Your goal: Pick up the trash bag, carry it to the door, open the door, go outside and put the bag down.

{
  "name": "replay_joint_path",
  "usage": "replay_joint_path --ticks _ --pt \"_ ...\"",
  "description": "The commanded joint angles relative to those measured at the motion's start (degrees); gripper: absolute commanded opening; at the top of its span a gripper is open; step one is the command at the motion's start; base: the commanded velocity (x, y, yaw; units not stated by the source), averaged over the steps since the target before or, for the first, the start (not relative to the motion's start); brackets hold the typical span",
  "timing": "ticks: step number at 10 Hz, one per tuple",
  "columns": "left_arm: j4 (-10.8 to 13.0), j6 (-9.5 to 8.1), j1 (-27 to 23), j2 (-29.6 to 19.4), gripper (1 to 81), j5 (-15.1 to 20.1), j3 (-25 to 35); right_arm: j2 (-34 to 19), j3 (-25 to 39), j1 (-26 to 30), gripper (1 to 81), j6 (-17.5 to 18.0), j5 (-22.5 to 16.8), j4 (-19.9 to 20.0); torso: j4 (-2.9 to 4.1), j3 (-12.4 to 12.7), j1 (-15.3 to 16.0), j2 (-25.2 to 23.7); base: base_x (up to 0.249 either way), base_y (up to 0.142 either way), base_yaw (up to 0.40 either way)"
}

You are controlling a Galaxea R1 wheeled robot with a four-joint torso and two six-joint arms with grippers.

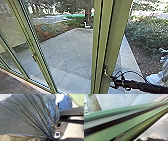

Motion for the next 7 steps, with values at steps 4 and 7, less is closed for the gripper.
replay_joint_path --ticks 4,7 --pt "-0.38 0.19 -0.70 -0.98 1.0 4.26 0.28 -2.13 -0.03 6.20 81.1 3.09 -8.93 1.29 0.00 -0.09 0.02 0.02 0.000 0.000 0.000" --pt "-0.38 0.19 -0.52 -0.98 1.0 4.26 0.10 -4.16 1.82 7.52 81.1 3.18 -8.84 1.47 0.00 -0.18 0.06 0.05 0.053 0.000 0.000"
